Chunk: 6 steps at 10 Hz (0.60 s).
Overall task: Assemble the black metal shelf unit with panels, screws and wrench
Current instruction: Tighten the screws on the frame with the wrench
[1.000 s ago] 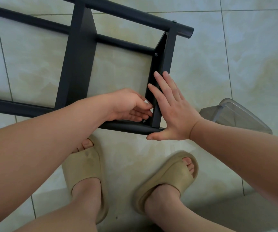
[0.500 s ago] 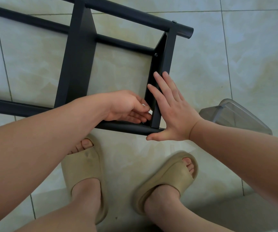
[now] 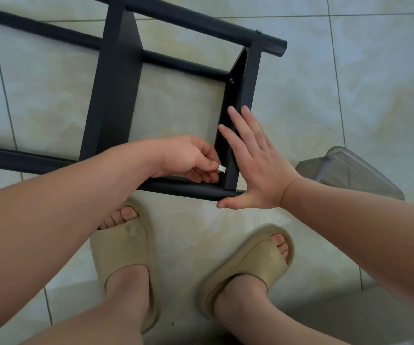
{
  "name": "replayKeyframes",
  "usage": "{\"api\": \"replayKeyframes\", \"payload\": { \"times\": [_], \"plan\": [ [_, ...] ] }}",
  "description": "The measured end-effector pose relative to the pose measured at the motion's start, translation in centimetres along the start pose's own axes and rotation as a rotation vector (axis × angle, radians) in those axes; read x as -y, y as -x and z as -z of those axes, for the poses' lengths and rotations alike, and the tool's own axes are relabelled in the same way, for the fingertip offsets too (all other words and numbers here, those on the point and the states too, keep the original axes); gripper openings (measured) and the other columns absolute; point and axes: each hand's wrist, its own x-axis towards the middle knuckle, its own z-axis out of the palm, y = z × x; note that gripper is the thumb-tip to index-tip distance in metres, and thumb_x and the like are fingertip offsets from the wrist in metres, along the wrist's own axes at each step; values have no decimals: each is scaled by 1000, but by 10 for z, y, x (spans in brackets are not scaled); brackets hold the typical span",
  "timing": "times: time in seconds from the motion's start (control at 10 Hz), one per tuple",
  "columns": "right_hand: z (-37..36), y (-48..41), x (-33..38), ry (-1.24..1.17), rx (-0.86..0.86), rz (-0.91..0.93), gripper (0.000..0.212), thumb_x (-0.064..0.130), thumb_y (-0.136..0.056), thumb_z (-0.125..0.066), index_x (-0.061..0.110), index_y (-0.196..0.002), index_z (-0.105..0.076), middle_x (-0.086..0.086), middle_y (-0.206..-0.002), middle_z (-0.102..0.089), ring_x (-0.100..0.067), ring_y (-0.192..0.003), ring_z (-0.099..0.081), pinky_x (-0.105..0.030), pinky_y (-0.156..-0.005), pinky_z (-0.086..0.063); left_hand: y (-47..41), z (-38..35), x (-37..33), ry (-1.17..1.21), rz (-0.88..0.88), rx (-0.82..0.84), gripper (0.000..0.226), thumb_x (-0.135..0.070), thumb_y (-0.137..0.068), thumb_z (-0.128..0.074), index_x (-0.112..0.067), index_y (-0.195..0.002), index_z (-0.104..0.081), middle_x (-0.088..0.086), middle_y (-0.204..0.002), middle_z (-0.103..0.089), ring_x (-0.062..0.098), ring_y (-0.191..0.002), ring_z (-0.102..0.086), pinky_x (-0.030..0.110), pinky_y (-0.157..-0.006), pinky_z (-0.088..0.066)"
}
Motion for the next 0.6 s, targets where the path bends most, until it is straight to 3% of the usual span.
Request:
{"api": "replayKeyframes", "payload": {
  "times": [0.3,0.5,0.6],
  "plan": [
    [0,0,0,13,-4,3,130,92,-72,-47,-2,-157,-21,-23,-166,-3,-40,-155,5,-59,-124,-12,2,-1,2,-114,-4,32,15,-5,-97,-58,-13,-86,-65,-2,-78,-73,11,-75,-66,27,-80,-52],
    [0,0,-1,9,-4,3,130,92,-71,-49,-2,-157,-21,-23,-166,-3,-40,-155,5,-58,-124,-11,4,-2,2,-232,-13,40,17,-7,-95,-62,-14,-79,-64,-12,-58,-61,1,-52,-53,16,-56,-41],
    [-1,0,-1,10,-1,1,130,92,-71,-49,-1,-157,-21,-23,-167,-2,-40,-155,6,-57,-124,-11,4,-2,1,-329,-15,47,18,-12,-95,-64,-17,-78,-65,-12,-57,-57,4,-53,-49,22,-60,-38]
  ]
}}
